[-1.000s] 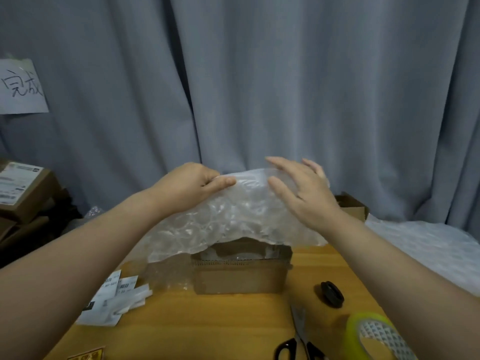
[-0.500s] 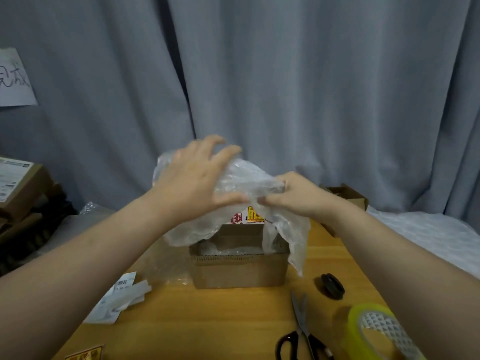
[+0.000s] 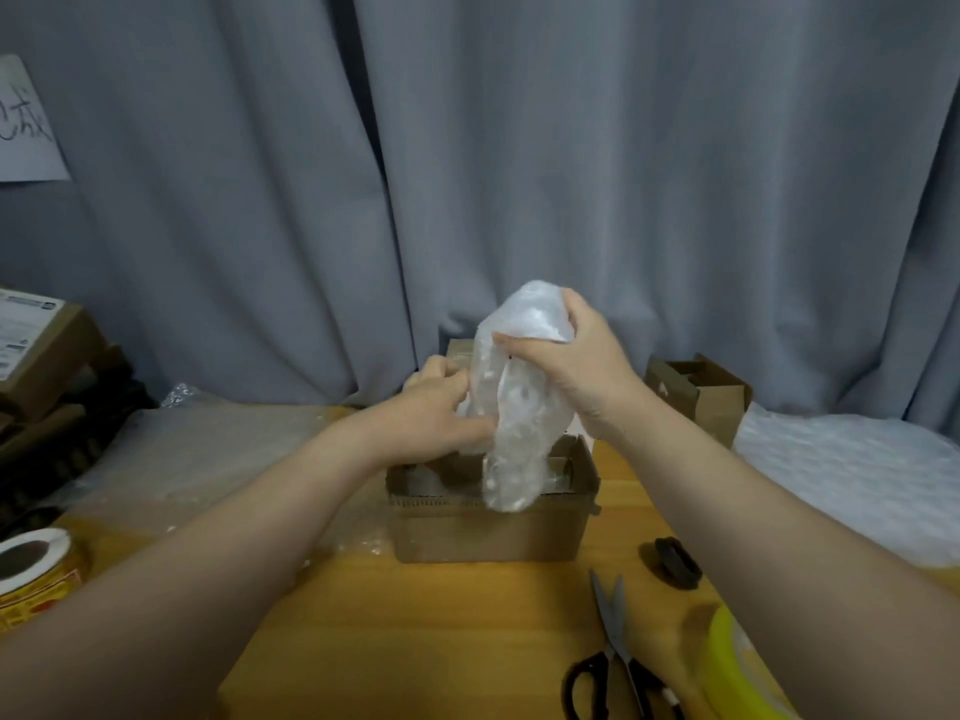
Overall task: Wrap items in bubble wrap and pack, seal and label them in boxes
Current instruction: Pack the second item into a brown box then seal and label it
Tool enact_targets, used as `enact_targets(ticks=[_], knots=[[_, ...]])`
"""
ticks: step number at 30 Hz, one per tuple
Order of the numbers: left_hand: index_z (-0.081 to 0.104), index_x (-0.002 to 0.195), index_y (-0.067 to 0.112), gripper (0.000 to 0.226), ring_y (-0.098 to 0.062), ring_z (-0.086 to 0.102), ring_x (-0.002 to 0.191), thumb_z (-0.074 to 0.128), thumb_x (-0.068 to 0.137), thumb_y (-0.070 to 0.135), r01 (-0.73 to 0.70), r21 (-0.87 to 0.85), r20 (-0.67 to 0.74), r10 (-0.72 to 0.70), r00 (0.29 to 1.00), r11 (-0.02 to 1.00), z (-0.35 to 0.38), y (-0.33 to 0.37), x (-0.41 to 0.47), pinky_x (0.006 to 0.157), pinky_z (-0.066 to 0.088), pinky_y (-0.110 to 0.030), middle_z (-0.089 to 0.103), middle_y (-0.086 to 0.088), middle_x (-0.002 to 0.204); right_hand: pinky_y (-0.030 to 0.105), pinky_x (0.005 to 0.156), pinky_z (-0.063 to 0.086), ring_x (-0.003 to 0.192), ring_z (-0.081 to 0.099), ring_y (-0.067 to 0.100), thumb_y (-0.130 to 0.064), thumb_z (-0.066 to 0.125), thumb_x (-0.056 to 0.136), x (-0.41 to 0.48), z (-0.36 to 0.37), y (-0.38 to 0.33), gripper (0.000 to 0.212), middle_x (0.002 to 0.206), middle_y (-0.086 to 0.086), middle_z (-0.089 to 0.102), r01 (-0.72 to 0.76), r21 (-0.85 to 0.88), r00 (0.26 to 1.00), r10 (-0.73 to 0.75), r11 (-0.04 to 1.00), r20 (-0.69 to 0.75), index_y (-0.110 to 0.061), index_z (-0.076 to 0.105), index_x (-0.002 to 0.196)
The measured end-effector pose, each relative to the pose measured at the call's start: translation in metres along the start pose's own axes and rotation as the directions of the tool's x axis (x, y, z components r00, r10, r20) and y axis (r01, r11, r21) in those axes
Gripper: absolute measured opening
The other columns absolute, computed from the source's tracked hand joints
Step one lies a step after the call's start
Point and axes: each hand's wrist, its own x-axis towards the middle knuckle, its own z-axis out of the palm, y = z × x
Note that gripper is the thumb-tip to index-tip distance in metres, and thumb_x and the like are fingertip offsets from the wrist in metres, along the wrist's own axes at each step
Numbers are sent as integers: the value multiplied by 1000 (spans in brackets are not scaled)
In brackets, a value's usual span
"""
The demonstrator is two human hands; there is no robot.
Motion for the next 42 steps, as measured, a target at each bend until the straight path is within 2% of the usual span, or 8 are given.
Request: enact_targets(ticks=[4,7,14,20,24,28,35,42], knots=[[53,120,21,39,-10,56,94,59,89,43,80,160,-148,-57,987,984,6,-24,-12,75,42,-21,59,5,110,32,63,45,73,56,13,-14,66,81,11,0,-5,28,83,-2,59,279,-494,959,-267,823,97,-20,43,95],[45,135,23,68,-15,48,123,62,79,59,83,306,111,-123,986,948,27,-49,-23,102,36,-28,50,7,133,35,66,36,88,55,24,-18,64,80,4,26,5,33,103,4,61,429,-731,898,-160,531,410,-21,41,104],[10,147,30,119,-7,50,119,62,54,82,123,-424,-49,-158,986,897,59,-68,-40,101,45,-31,42,16,131,37,85,48,99,50,19,-25,60,87,-13,50,99,23,109,0,52,222,-780,891,203,584,406,-24,60,111],[46,128,30,36,-15,53,107,55,93,34,160,18,-135,-156,978,987,47,-63,-24,92,41,-33,57,5,116,29,93,46,111,49,11,-35,73,79,-13,31,96,60,118,-9,48,147,-554,850,182,819,495,-29,39,128],[52,125,29,32,-19,39,105,46,95,40,126,628,-154,-37,987,768,38,-52,-17,88,31,-32,35,-1,116,29,91,34,104,35,13,-50,59,87,-16,-9,98,31,108,-6,40,335,-815,892,121,473,436,-32,59,111],[29,146,27,55,-19,50,116,50,96,35,-149,442,124,105,987,884,33,-31,-11,92,41,-28,43,-1,140,31,81,45,97,52,21,-38,48,97,-23,-16,105,17,102,0,52,274,-881,870,291,386,398,-27,57,106],[43,140,29,59,-22,43,126,17,96,58,4,379,439,-183,880,926,44,-33,-2,107,33,-36,45,-5,140,34,116,18,145,19,18,-56,21,99,-30,-13,96,52,156,-6,24,122,-775,613,567,620,550,-41,20,149],[44,117,17,43,-18,50,100,19,100,48,146,148,385,-193,902,978,44,-38,9,86,37,-29,56,-6,112,41,109,29,131,32,18,-48,30,99,-42,-9,110,32,139,-4,34,11,-657,703,461,754,541,-37,35,128]])
